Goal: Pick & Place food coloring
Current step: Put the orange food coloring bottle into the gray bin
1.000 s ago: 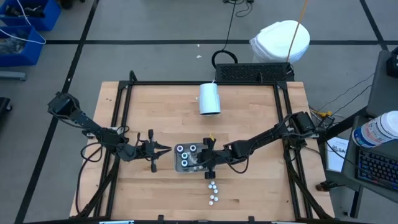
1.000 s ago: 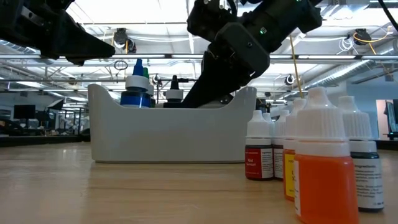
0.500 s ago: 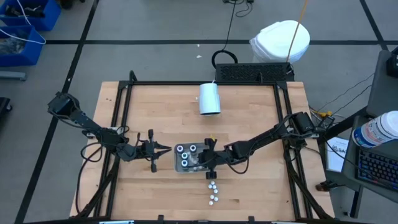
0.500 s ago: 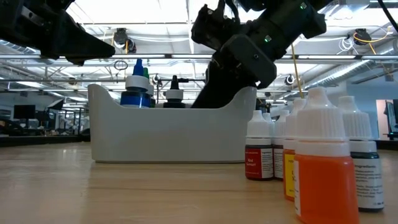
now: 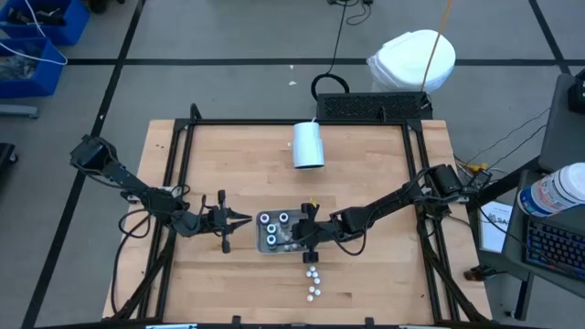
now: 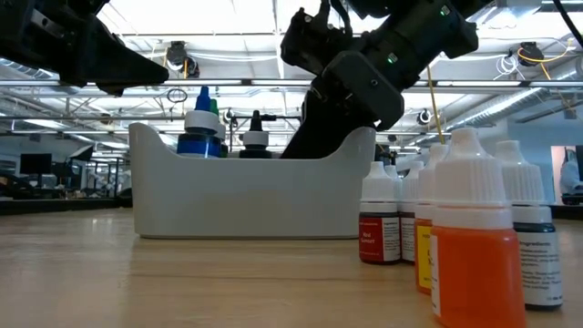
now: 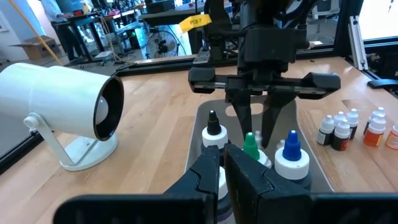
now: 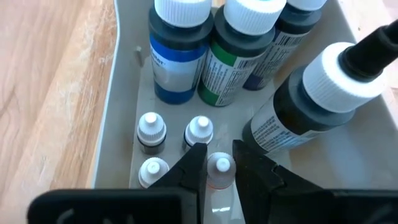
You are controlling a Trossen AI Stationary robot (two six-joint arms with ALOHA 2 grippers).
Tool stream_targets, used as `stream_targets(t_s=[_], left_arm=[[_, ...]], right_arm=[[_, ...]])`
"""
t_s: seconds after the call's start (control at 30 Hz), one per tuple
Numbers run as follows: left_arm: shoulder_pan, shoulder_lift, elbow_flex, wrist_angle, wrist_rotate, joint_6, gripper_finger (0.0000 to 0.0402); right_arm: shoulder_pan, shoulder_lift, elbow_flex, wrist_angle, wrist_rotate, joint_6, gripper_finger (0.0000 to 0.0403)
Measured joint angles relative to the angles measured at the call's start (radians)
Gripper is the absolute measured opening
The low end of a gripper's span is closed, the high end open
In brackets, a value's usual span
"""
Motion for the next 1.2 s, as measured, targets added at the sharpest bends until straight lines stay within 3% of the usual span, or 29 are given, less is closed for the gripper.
stream_targets(t_s=[0.33, 0.63, 1.0, 1.2], left_arm=[[0.000, 0.000, 0.000, 0.000, 0.000, 0.001, 0.0033], [0.000, 0.000, 0.000, -0.001, 0.000, 0.000, 0.0033], [0.000, 0.000, 0.000, -0.010, 0.000, -0.005, 0.0033], [0.000, 0.000, 0.000, -0.016, 0.000, -0.007, 0.0033]], right_arm=[[-0.002, 0.000, -0.001, 0.041, 0.000, 0.000, 0.0113], [0.002, -0.015, -0.002, 0.048, -0.001, -0.033, 0.0113], [0.084, -0.284, -0.002, -0.020, 0.100, -0.167, 0.0111], [0.217, -0.399, -0.001, -0.087, 0.079, -0.159, 0.0096]])
